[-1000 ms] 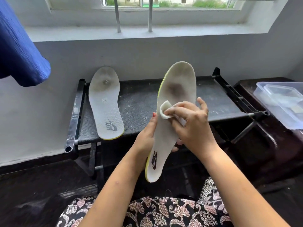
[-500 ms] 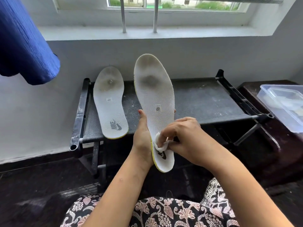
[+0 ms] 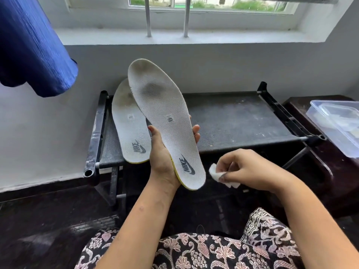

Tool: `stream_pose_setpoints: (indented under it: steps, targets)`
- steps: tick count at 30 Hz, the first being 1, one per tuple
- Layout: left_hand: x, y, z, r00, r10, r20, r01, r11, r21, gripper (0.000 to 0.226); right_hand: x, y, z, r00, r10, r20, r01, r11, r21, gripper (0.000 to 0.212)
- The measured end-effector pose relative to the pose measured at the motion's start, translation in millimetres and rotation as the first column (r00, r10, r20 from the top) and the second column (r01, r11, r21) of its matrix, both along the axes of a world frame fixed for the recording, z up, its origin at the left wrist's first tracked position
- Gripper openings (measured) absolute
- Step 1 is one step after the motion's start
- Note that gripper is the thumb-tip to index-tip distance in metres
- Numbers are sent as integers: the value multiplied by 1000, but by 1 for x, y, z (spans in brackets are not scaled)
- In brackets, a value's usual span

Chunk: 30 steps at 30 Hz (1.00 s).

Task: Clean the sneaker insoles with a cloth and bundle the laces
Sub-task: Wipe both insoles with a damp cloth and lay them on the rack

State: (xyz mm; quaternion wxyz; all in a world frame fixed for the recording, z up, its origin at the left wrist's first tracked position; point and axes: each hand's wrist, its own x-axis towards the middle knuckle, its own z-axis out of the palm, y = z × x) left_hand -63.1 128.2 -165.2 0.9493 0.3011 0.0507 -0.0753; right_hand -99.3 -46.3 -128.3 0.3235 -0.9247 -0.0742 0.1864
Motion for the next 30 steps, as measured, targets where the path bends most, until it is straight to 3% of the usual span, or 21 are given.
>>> stream_pose_setpoints:
  steps: [6,8,10,13,15,21,25,30]
  targets:
    - [0,2,-1,1000,-26,-2,27,999,24,73,0,3,-6,997,-48,-53,66,909,412,17]
    - [0,3,-2,996,-90,-10,90,995,47,75,1,8,-2,990,-49,-129,122,746,654,14]
    - [-1,5,-2,990,-138,-16,138,989,59,78,2,15,0,981,-80,-176,190,572,798,13]
    - [-2,3,-2,988,-154,15,152,986,74,75,6,27,-6,968,-182,-172,245,554,796,11]
    - [-2,2,-2,985,-172,25,170,983,73,71,7,33,-10,971,-177,-163,236,574,784,10]
    - [-4,2,2,975,-212,59,204,971,121,74,5,35,-10,978,-122,-166,206,515,832,9]
    - [-5,-2,7,989,-130,63,116,974,195,69,10,40,-12,944,-316,-99,260,524,811,11]
    - [-4,11,12,974,-121,193,66,960,271,66,30,33,-14,834,-549,-48,360,476,802,5]
